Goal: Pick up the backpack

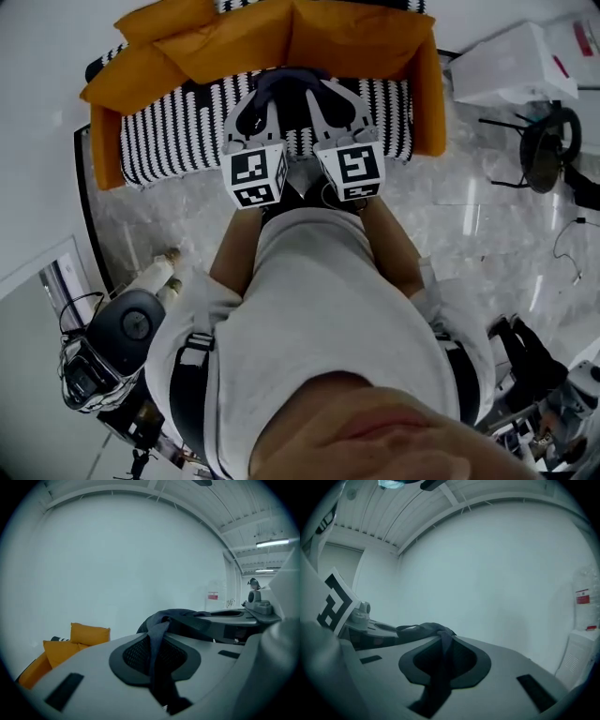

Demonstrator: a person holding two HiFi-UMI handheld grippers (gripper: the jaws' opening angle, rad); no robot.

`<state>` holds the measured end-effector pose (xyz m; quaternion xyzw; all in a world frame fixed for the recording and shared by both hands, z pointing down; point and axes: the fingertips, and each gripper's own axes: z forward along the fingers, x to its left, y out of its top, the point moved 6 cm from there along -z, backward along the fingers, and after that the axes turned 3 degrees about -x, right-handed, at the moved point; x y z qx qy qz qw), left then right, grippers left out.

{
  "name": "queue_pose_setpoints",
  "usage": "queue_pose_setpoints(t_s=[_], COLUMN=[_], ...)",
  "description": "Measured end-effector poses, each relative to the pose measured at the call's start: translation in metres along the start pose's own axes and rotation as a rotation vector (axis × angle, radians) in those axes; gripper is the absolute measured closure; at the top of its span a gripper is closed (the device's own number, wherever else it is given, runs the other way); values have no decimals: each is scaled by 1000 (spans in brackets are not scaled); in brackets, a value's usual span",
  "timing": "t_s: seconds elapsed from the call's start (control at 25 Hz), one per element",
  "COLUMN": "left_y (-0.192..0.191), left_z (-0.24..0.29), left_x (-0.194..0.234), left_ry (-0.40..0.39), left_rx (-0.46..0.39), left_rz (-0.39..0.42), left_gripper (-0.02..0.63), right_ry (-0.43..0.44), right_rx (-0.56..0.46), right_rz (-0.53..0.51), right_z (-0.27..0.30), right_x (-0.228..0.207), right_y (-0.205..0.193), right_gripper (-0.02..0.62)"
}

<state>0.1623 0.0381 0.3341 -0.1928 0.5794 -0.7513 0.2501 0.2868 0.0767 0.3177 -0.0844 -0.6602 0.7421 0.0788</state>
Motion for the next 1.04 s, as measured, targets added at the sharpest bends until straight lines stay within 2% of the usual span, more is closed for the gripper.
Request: queue_pose_setpoints(t_s=[0.36,0.52,0.76,1.04], left_y=[0,0,12,7], left_z=[-13,-21,-22,-17], left_x=[-63,-84,-97,-110], left_ry=[-59,-94,-118,-126], left_rx=[6,21,9,8], left_rz=[-23,-5,29,31], left_gripper=[552,552,552,554], right_ry=[-49,-63,-90,-101], right_rx=[-2,-7,-25,-24], right_rz=[-8,15,31,32], right_z=[-58,-79,-92,-98], right_x=[-30,-39,-47,-60], right_y=[-1,-6,2,-6], right_gripper=[529,529,529,529])
